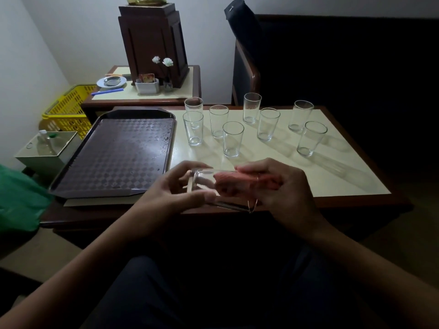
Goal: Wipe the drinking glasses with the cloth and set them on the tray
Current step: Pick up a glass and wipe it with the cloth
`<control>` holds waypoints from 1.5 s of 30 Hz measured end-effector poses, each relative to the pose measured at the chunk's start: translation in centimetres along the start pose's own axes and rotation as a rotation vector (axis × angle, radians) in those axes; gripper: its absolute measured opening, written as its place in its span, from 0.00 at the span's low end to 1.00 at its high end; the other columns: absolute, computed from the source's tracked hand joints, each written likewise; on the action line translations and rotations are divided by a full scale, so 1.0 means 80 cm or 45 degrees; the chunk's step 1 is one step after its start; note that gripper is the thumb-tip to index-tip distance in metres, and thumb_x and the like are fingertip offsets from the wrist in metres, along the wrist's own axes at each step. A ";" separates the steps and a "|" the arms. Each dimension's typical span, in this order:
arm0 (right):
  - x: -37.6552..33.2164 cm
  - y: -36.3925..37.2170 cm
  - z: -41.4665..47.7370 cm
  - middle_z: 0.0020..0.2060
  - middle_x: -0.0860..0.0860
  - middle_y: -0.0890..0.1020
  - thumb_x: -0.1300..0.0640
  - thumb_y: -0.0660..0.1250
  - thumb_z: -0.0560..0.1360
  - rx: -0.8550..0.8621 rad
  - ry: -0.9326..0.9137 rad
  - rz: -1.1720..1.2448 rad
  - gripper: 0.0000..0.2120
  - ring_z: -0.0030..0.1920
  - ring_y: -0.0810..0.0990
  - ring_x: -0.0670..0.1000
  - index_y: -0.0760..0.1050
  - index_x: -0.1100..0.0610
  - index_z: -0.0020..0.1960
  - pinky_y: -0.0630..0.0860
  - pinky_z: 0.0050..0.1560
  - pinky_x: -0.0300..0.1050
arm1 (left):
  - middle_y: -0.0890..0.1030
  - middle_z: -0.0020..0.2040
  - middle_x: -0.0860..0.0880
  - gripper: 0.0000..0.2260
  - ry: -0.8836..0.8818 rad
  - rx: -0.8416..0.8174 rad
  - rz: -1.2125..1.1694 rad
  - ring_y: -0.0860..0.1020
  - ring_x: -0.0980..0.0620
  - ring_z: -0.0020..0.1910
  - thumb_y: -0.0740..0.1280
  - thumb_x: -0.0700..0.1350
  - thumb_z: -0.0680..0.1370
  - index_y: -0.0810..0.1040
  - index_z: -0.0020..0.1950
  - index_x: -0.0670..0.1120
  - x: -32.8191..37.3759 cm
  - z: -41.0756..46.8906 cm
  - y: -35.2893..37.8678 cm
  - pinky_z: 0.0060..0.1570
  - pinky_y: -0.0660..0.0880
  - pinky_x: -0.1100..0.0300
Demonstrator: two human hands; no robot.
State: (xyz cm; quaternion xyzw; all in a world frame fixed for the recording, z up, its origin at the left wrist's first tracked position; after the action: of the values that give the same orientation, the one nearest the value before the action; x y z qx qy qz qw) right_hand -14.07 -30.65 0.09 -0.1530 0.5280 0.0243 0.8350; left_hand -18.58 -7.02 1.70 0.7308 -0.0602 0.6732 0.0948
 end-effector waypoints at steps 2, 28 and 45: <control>0.008 0.006 0.002 0.45 0.54 0.90 0.65 0.80 0.70 0.031 0.452 0.398 0.12 0.45 0.89 0.52 0.86 0.56 0.52 0.85 0.43 0.44 | 0.84 0.56 0.39 0.25 0.122 0.005 0.163 0.86 0.43 0.52 0.78 0.34 0.71 0.77 0.67 0.43 0.005 -0.003 -0.002 0.51 0.81 0.57; -0.026 0.000 -0.003 0.76 0.37 0.72 0.41 0.66 0.81 -0.543 -0.242 -0.803 0.27 0.71 0.69 0.45 0.71 0.42 0.79 0.67 0.72 0.41 | 0.81 0.47 0.33 0.21 -0.221 0.198 -0.155 0.81 0.45 0.38 0.70 0.46 0.77 0.74 0.66 0.36 -0.013 0.009 -0.010 0.38 0.81 0.59; -0.015 0.004 -0.002 0.70 0.58 0.77 0.56 0.81 0.74 -0.430 -0.773 -0.695 0.20 0.75 0.72 0.58 0.84 0.58 0.64 0.73 0.74 0.50 | 0.77 0.36 0.38 0.25 -0.372 0.187 -0.302 0.77 0.48 0.28 0.72 0.57 0.75 0.72 0.58 0.39 -0.012 0.009 0.010 0.29 0.76 0.62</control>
State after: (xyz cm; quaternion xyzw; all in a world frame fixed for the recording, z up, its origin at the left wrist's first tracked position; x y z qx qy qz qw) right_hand -14.82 -30.24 1.01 -0.4073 0.1876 -0.0675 0.8913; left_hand -18.18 -8.03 0.71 0.8277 0.0626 0.5467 0.1100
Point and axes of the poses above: each hand's wrist, its own z-axis towards the middle knuckle, its own y-axis out of the palm, x = y × z, the point moved 1 cm from there along z, towards the middle knuckle
